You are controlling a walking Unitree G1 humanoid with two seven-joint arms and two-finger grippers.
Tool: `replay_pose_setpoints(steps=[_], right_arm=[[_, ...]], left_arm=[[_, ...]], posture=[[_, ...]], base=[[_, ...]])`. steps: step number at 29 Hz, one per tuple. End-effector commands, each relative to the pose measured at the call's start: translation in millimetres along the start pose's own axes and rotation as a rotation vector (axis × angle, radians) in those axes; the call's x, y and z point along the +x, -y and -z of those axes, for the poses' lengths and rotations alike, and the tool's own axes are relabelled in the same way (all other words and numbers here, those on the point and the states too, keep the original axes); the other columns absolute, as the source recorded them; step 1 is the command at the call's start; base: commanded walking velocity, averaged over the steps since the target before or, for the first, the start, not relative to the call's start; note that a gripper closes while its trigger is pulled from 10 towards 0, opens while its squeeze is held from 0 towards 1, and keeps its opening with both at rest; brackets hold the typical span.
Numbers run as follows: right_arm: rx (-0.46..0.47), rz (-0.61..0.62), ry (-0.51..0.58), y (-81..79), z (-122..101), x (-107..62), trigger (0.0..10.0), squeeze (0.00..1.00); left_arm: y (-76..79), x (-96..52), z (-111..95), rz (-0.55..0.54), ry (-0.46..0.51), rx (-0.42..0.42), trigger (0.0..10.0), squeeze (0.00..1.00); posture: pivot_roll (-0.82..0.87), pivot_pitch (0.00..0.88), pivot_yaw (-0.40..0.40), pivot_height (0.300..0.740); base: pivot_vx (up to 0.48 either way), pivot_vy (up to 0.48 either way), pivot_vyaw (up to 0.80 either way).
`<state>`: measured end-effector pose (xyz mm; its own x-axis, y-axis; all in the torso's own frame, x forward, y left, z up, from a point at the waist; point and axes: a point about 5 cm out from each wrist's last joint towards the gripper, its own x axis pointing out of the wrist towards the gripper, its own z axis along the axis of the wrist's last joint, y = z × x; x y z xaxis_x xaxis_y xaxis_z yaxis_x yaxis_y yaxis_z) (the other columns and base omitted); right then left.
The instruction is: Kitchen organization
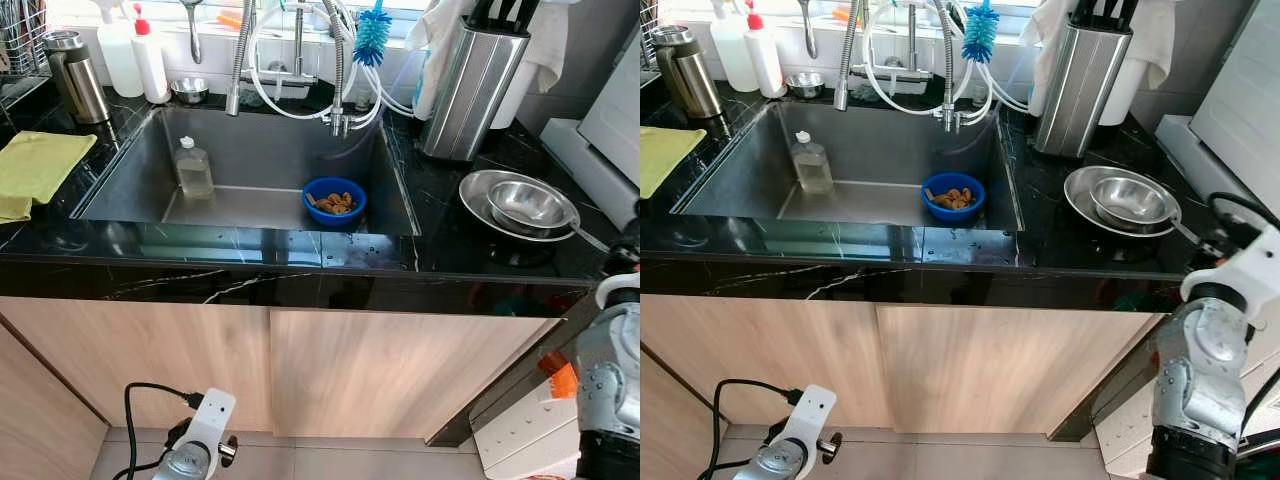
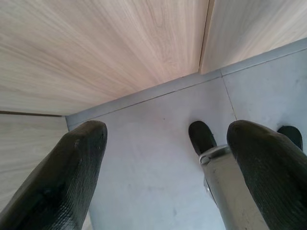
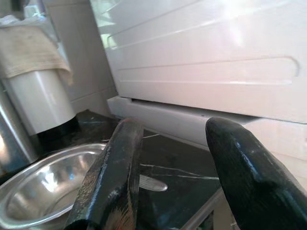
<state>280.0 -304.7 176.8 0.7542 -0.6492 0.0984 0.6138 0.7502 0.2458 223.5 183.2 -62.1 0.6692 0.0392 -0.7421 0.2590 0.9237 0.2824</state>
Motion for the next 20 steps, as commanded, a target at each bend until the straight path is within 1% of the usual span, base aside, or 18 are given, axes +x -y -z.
replay_pose_setpoints(steps=[1, 3, 5, 8, 9, 15, 20], right_arm=[[0.031, 0.050, -0.035, 8.1, 2.3, 3.4, 10.0, 0.00], [0.066, 0.067, -0.053, 10.2, 4.9, 3.8, 10.0, 0.00], [0.068, 0.066, -0.069, 9.9, 6.8, 4.3, 10.0, 0.00], [0.088, 0.030, -0.137, 3.7, 14.6, 4.7, 10.0, 0.00], [0.104, 0.028, -0.136, 2.2, 15.3, 5.6, 10.0, 0.00], [0.111, 0.028, -0.159, -1.1, 18.7, 7.8, 10.0, 0.00], [0.126, 0.012, -0.181, -5.2, 20.5, 12.8, 10.0, 0.00]], left_arm=[[4.2, -0.8, 3.7, 0.018, -0.007, 0.013, 10.0, 0.00], [4.6, -0.9, 4.0, 0.022, -0.007, 0.019, 10.0, 0.00], [4.7, -0.9, 4.0, 0.023, -0.007, 0.021, 10.0, 0.00], [5.0, -0.8, 3.4, 0.026, -0.005, 0.031, 10.0, 0.00], [5.6, -0.6, 2.7, 0.029, -0.004, 0.038, 10.0, 0.00], [5.8, -0.4, 1.7, 0.031, -0.001, 0.045, 10.0, 0.00], [5.6, -0.2, 0.8, 0.032, 0.000, 0.050, 10.0, 0.00]], posture=[[0.12, 0.030, -0.105, 0.740], [0.12, 0.030, -0.105, 0.740], [0.12, 0.030, -0.104, 0.740], [0.12, 0.033, -0.102, 0.740], [0.12, 0.034, -0.102, 0.740], [0.12, 0.034, -0.102, 0.740], [0.12, 0.034, -0.102, 0.740]], base=[[0.000, 0.000, 0.00], [0.000, 0.000, 0.00], [0.000, 0.000, 0.00], [0.000, 0.000, 0.00], [0.000, 0.000, 0.00], [0.000, 0.000, 0.00], [0.000, 0.000, 0.00]])
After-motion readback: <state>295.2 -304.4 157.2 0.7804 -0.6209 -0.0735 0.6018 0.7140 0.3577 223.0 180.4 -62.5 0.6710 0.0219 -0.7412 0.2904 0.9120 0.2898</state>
